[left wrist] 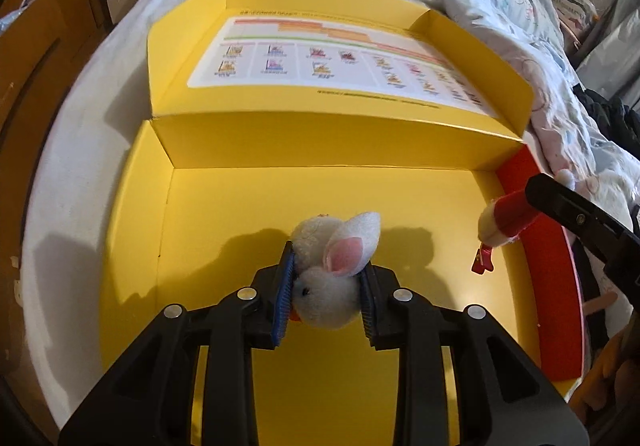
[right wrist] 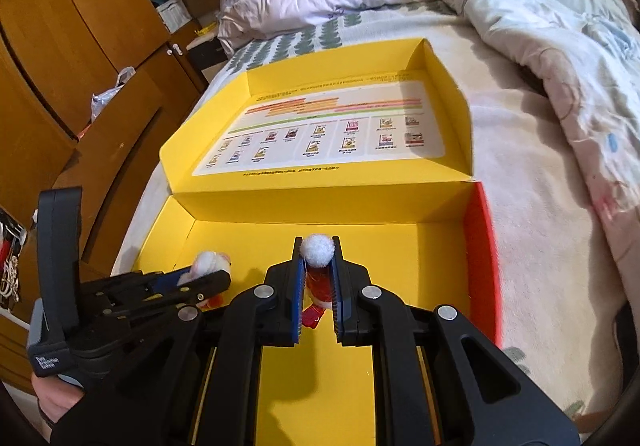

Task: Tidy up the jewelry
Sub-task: 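Carry the bunny and Santa figure into the yellow box and open both tools, then withdraw both tools from the box toward the remaining jewelry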

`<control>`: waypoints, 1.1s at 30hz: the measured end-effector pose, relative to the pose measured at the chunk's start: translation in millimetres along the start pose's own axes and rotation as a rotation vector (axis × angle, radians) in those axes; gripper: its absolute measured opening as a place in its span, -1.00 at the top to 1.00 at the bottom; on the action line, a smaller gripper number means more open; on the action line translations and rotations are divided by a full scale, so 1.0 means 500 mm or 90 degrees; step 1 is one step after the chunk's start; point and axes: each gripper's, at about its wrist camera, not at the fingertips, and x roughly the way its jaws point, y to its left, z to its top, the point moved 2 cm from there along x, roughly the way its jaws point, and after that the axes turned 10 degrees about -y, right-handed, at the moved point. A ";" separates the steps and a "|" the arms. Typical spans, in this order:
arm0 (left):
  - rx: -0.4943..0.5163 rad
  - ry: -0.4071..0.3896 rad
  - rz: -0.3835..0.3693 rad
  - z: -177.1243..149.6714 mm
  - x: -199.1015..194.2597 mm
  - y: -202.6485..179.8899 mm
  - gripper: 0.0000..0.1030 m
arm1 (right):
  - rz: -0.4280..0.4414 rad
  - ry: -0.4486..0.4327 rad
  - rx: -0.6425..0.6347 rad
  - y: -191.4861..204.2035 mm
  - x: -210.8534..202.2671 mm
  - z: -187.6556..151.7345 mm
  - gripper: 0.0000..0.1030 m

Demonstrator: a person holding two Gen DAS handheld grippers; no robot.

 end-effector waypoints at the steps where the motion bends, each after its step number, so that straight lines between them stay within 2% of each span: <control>1: -0.003 0.003 0.003 -0.002 0.006 0.005 0.39 | -0.001 0.004 0.001 -0.002 0.009 0.000 0.75; 5: -0.004 -0.001 0.007 -0.005 0.010 0.011 0.27 | -0.015 0.013 -0.008 -0.005 0.032 -0.003 0.72; 7: -0.004 -0.014 0.008 -0.003 0.001 0.009 -0.01 | -0.025 0.013 -0.017 -0.005 0.032 -0.005 0.67; 11: 0.008 -0.044 0.012 0.008 -0.021 -0.003 -0.18 | -0.025 0.004 -0.028 0.002 0.019 0.001 0.57; 13: 0.009 -0.065 0.015 0.016 -0.042 -0.007 -0.34 | -0.022 -0.014 -0.042 0.010 0.002 0.008 0.44; 15: 0.010 -0.083 0.018 0.024 -0.062 -0.011 -0.36 | -0.020 -0.025 -0.046 0.014 -0.011 0.015 0.04; 17: 0.009 -0.093 0.018 0.032 -0.079 -0.012 -0.36 | -0.023 -0.042 -0.052 0.019 -0.027 0.022 -0.20; 22: 0.015 -0.128 0.021 0.046 -0.143 -0.019 -0.36 | -0.024 -0.074 -0.057 0.027 -0.087 0.039 -0.25; 26: 0.022 -0.150 0.025 0.042 -0.208 -0.027 -0.38 | -0.029 -0.107 -0.062 0.031 -0.178 0.049 -0.25; 28: 0.035 -0.161 0.033 0.033 -0.238 -0.037 -0.51 | -0.049 -0.136 -0.076 0.029 -0.248 0.043 -0.25; 31: 0.053 -0.179 0.039 0.008 -0.284 -0.056 -0.59 | -0.075 -0.187 -0.075 0.002 -0.349 0.007 -0.48; 33: 0.060 -0.184 0.036 -0.007 -0.302 -0.068 -0.59 | -0.106 -0.206 -0.050 -0.047 -0.418 -0.035 -0.58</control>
